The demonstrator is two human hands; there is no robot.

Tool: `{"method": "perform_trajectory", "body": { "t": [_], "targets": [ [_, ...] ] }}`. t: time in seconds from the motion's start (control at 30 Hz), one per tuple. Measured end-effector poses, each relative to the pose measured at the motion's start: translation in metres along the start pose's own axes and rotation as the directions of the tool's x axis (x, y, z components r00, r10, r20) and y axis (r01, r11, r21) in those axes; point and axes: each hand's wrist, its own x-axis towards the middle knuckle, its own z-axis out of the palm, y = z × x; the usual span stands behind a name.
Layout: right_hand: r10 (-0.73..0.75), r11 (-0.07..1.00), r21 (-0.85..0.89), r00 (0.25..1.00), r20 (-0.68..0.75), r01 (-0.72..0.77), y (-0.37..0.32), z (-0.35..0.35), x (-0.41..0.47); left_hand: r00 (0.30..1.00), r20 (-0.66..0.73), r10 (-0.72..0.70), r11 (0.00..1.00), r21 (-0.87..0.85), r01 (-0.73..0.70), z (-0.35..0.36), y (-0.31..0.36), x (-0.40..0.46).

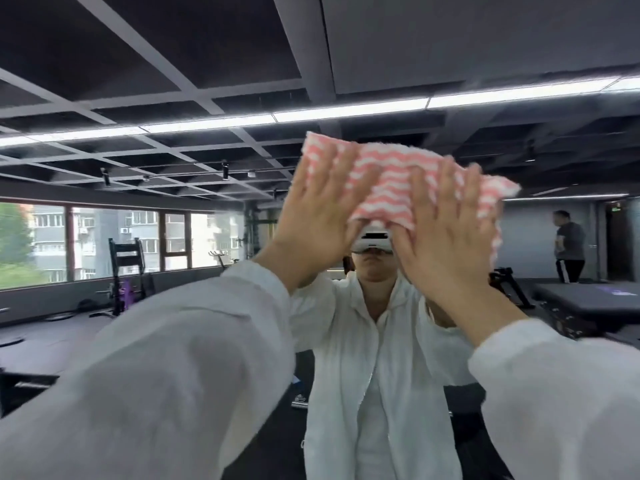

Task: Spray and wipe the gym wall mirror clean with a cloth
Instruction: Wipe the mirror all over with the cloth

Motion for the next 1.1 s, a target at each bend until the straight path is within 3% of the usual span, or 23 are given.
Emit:
{"method": "perform_trajectory", "body": {
  "t": [0.13,0.3,0.43,0.53,0.63,0.83,0.97,1.1],
  "targets": [
    [-0.197,0.980,-0.017,0.980,0.001,0.197,-0.050,-0.005,0.035,0.985,0.073,-0.155,0.986,-0.052,0.159,-0.003,-0.051,-0.027],
    [-0.397,0.913,-0.082,0.916,0.052,0.400,-0.070,-0.001,0.049,0.964,0.154,-0.219,0.971,-0.059,0.230,-0.004,-0.067,-0.058],
    [-0.650,0.738,-0.090,0.740,0.174,0.669,-0.056,-0.008,0.038,0.924,0.318,-0.214,0.974,-0.004,0.227,-0.009,-0.062,-0.097],
    [-0.768,0.624,-0.004,0.615,0.176,0.781,-0.048,-0.025,0.034,0.911,0.366,-0.190,0.977,-0.020,0.212,-0.031,-0.060,-0.107],
    [-0.737,0.673,0.101,0.655,0.165,0.732,-0.045,-0.051,0.032,0.889,0.420,-0.184,0.962,-0.106,0.250,-0.050,-0.064,-0.104],
    [-0.642,0.762,0.241,0.751,0.156,0.601,-0.038,-0.069,0.021,0.906,0.389,-0.165,0.889,-0.339,0.307,-0.070,-0.067,-0.105],
    [-0.481,0.803,0.454,0.869,0.113,0.386,-0.031,-0.077,0.006,0.824,0.437,-0.361,0.576,-0.590,0.565,-0.081,-0.063,-0.093],
    [-0.276,0.736,0.676,0.929,0.244,0.041,-0.023,-0.075,0.003,0.743,0.545,-0.389,0.245,-0.716,0.653,-0.088,-0.061,-0.088]
  ]
}}
